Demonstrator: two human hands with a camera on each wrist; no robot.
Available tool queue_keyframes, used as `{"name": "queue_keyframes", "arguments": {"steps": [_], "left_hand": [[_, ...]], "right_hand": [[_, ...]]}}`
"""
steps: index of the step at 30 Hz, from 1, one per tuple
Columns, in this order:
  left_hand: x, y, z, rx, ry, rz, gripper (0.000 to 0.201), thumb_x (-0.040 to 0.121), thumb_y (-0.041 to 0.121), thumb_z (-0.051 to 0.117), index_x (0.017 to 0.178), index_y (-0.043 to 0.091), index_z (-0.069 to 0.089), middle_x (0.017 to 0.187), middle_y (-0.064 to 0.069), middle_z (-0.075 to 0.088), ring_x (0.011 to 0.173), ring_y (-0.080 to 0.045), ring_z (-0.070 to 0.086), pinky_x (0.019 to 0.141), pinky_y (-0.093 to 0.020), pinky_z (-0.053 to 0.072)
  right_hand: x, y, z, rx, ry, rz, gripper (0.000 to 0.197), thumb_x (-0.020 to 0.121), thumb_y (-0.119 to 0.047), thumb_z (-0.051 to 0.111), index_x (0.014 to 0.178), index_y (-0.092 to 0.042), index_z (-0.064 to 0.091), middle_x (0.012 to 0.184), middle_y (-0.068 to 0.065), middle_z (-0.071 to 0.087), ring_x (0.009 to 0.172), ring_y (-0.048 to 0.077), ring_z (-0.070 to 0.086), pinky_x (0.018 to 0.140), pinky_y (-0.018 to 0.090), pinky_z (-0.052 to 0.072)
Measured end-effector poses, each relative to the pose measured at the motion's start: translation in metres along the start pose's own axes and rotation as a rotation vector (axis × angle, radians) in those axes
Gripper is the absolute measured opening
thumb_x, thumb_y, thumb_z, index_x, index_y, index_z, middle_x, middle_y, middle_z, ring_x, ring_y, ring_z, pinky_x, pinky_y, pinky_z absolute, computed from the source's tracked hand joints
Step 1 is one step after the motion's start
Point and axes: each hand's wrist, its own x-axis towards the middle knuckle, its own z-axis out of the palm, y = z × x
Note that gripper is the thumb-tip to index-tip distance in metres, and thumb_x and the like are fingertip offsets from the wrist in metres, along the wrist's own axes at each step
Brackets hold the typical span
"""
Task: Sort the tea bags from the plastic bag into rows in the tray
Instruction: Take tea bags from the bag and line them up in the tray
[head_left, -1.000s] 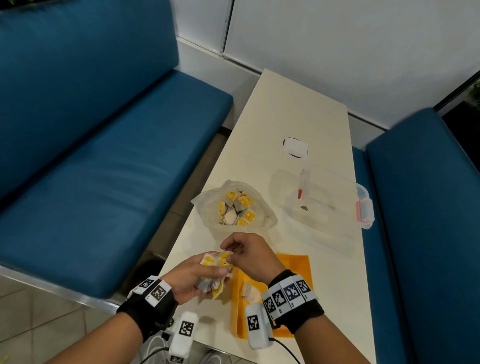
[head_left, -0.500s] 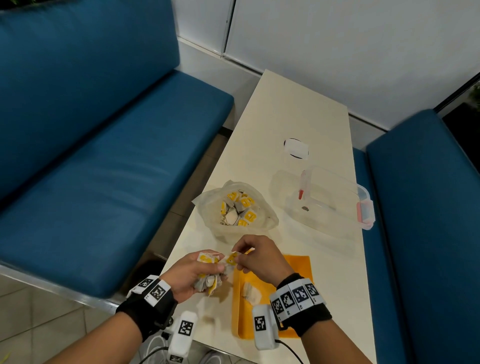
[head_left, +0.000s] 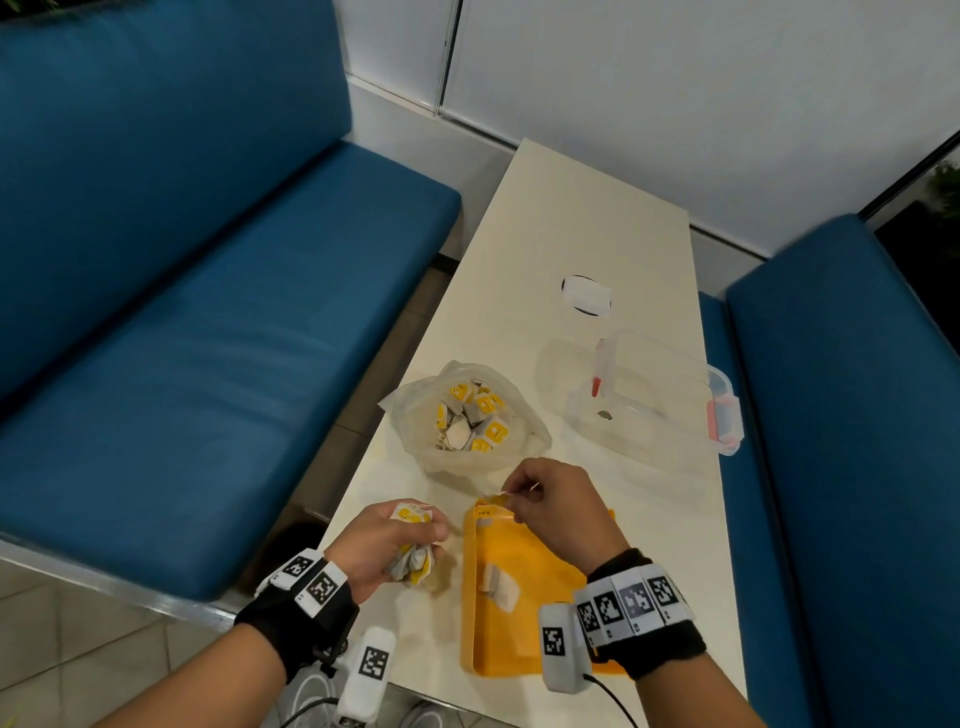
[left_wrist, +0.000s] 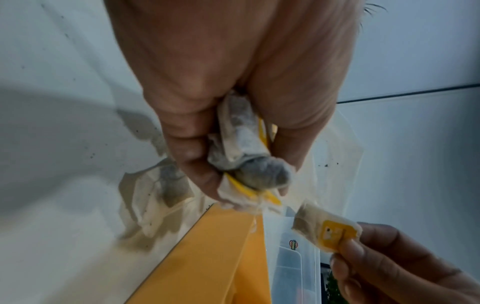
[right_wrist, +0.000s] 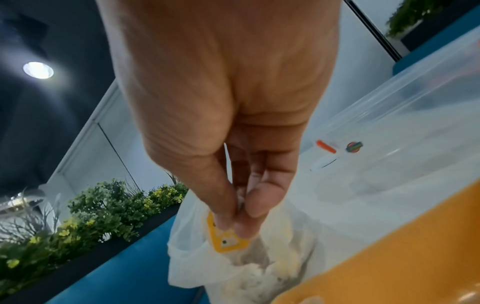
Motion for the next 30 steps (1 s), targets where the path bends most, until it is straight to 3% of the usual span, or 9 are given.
{"name": "queue_keyframes", "arguments": {"steps": [5,11,13,16,24,26,30], "left_hand": [[0.002,-0.003,0.004,0.062,0.061,-0.016,0.012,0.081,0.008,0.080,0.091,0.011,0.076,0.084,-0.015,0.070,0.079,-0.026,0.071,0.070,-0.037,0.050],[0.006,-0.007,0.020,0.180,0.160,0.043,0.017,0.079,0.013,0.084,0.093,0.006,0.077,0.080,-0.011,0.074,0.073,-0.022,0.070,0.065,-0.032,0.055],[0.008,-0.010,0.024,0.250,0.186,0.075,0.020,0.073,0.017,0.089,0.088,0.008,0.078,0.078,-0.012,0.075,0.071,-0.021,0.069,0.069,-0.036,0.059],[0.012,-0.013,0.028,0.355,0.219,0.103,0.033,0.056,0.030,0.093,0.081,0.013,0.079,0.077,-0.010,0.076,0.069,-0.020,0.071,0.075,-0.039,0.061],[0.012,-0.017,0.035,0.494,0.255,0.130,0.024,0.063,0.011,0.094,0.080,0.011,0.077,0.063,0.002,0.070,0.058,-0.012,0.064,0.061,-0.029,0.057],[0.012,-0.018,0.035,0.494,0.256,0.130,0.024,0.064,0.011,0.093,0.080,0.010,0.076,0.064,0.002,0.070,0.058,-0.013,0.064,0.061,-0.029,0.057],[0.011,-0.019,0.036,0.495,0.263,0.126,0.024,0.064,0.011,0.093,0.082,0.008,0.076,0.064,0.001,0.071,0.059,-0.012,0.065,0.061,-0.029,0.057]], "right_hand": [[-0.017,0.025,-0.001,-0.076,0.022,0.037,0.014,0.088,-0.013,0.069,0.080,-0.025,0.066,0.080,-0.009,0.065,0.070,0.004,0.060,0.067,0.025,0.052],[-0.024,0.046,0.022,-0.077,-0.107,0.136,0.026,0.089,-0.004,0.057,0.078,-0.027,0.060,0.077,-0.004,0.068,0.073,0.012,0.068,0.068,0.033,0.058],[-0.021,0.048,0.031,-0.108,-0.122,0.129,0.030,0.088,-0.002,0.053,0.078,-0.029,0.061,0.079,-0.006,0.066,0.076,0.013,0.066,0.072,0.037,0.058],[-0.012,0.046,0.041,-0.136,-0.147,0.120,0.028,0.089,-0.003,0.052,0.082,-0.028,0.064,0.082,-0.006,0.066,0.080,0.015,0.065,0.074,0.035,0.056],[0.003,0.044,0.057,-0.158,-0.072,0.129,0.017,0.089,-0.009,0.061,0.092,-0.021,0.072,0.099,0.001,0.066,0.092,0.017,0.061,0.082,0.032,0.053],[0.003,0.043,0.060,-0.153,-0.034,0.134,0.015,0.090,-0.011,0.060,0.093,-0.020,0.072,0.100,0.003,0.062,0.093,0.019,0.060,0.082,0.032,0.051],[0.002,0.040,0.065,-0.122,0.027,0.139,0.015,0.086,-0.008,0.058,0.090,-0.014,0.071,0.095,0.005,0.070,0.089,0.020,0.063,0.077,0.032,0.051]]}}
